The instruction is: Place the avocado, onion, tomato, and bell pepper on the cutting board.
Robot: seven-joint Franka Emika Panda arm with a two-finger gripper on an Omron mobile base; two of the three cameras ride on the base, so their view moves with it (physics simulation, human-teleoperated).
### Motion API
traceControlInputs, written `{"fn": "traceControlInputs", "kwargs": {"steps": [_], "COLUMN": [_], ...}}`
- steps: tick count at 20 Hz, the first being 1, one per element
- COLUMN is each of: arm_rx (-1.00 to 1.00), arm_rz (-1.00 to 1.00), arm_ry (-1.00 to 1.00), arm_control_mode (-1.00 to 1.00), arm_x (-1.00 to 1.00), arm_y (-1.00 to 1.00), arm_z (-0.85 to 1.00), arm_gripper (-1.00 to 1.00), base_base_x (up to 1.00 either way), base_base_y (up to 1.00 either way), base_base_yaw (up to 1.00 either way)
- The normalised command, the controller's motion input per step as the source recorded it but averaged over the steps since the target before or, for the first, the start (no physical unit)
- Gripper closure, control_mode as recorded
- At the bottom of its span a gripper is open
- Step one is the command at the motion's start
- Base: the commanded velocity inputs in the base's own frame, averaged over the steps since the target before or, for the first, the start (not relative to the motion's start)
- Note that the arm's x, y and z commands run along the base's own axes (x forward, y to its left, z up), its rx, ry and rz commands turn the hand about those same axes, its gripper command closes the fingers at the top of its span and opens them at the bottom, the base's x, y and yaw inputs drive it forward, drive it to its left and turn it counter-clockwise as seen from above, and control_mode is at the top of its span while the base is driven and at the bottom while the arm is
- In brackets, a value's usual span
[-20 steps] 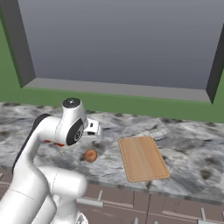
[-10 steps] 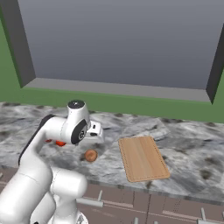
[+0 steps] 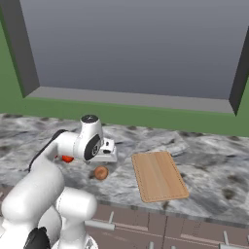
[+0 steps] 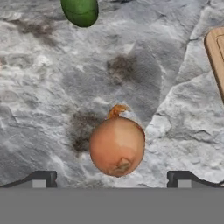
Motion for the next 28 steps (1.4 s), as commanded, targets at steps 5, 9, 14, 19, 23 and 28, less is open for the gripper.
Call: {"fn": "traceControlInputs", "kwargs": {"steps": [5,9,14,19,23,28], "arm_rx": [0.0,0.0,0.0,0.0,0.0,0.0], "arm_rz": [0.0,0.0,0.0,0.0,0.0,0.0], "arm_ry": [0.07,0.07,0.06,0.05,0.05,0.01], "arm_control_mode": [-1.0,-1.0,-1.0,-1.0,-1.0,-1.0], "arm_x": [0.14,0.11,0.05,0.05,0.02,-0.01], "arm_y": [0.0,0.0,0.0,0.0,0.0,0.0], "arm_z": [-0.29,-0.29,-0.29,-0.27,-0.26,-0.07], "arm_gripper": [-1.0,-1.0,-1.0,-1.0,-1.0,1.0], "base_base_x": [0.0,0.0,0.0,0.0,0.0,0.0], "base_base_y": [0.0,0.0,0.0,0.0,0.0,0.0], "base_base_yaw": [0.0,0.0,0.0,0.0,0.0,0.0]}}
